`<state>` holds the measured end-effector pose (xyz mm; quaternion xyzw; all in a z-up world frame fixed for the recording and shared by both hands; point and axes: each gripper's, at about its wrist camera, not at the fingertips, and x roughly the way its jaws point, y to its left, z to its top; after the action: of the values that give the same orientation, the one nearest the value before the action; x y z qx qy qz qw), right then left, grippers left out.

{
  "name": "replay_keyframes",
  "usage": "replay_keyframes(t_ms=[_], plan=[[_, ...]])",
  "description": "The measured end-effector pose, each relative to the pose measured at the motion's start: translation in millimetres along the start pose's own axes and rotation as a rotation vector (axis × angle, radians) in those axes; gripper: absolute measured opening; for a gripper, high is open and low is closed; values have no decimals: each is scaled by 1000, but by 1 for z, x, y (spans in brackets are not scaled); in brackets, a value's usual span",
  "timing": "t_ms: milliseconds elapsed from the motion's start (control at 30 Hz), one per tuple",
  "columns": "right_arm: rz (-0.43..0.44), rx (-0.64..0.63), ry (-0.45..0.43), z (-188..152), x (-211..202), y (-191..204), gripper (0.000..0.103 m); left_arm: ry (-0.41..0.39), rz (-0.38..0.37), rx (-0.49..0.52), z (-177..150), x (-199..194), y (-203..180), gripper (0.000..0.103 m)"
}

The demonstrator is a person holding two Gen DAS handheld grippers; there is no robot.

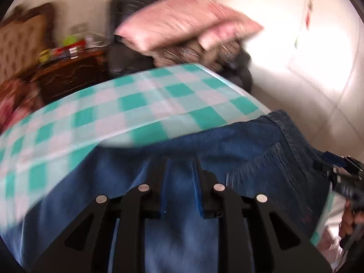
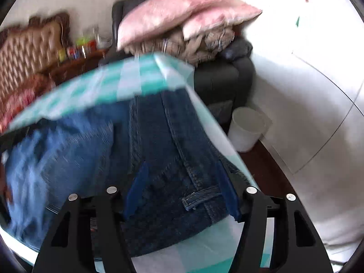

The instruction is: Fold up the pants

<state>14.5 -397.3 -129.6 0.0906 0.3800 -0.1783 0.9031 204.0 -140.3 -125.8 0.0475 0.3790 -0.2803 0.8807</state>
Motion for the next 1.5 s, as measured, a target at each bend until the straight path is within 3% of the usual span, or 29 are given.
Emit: replay_keyframes(t_ms=[100,200,300,400,467,533,633,733,800,833,933,1000,1067,1100,1133,1167,1233,1400,1500], plan=[[22,-8,-19,0,-13,9,63,0,22,-133,-54,-47,21,21],[79,-74,-29,-7,-26,40,72,8,105,-172,-113,-83,21,21],[119,-129,-15,-22,-27,75,75,34,168,-178,-157,-104,22,21],[111,-198,34,-37,-18,101,75,20,237,-164,-177,-124,34,22],[48,-250,68,-49,-6,108,75,10,267,-248,-187,-138,62,25],[57,-228,69,-53,-5,101,79,-11,311,-331,-195,-152,94,25],[67,-224,108,-53,-3,97,81,-64,318,-387,-186,-168,128,25],[39,-229,126,-53,-1,100,85,-68,202,-346,-139,-153,156,26],[45,-213,144,-52,2,99,86,-76,203,-312,-113,-138,167,27],[45,-218,143,-53,0,99,86,-49,176,-266,-97,-124,171,34],[49,-221,136,-54,0,98,86,61,105,-181,-74,-82,172,35],[51,-220,139,-53,2,98,86,143,196,-102,-73,-57,182,28],[53,-225,143,-52,3,99,87,98,199,-179,-70,-67,205,26],[59,-227,142,-52,3,98,87,66,207,-204,-71,-77,213,34],[64,-227,143,-52,3,97,88,28,197,-200,-70,-89,217,50],[66,-226,144,-52,4,97,88,18,189,-184,-72,-92,219,55],[64,-232,148,-50,4,97,89,43,192,-137,-74,-92,223,55],[69,-232,146,-50,5,96,89,132,169,3,-81,-75,226,50],[69,-231,145,-51,5,97,89,166,133,68,-81,-66,224,13]])
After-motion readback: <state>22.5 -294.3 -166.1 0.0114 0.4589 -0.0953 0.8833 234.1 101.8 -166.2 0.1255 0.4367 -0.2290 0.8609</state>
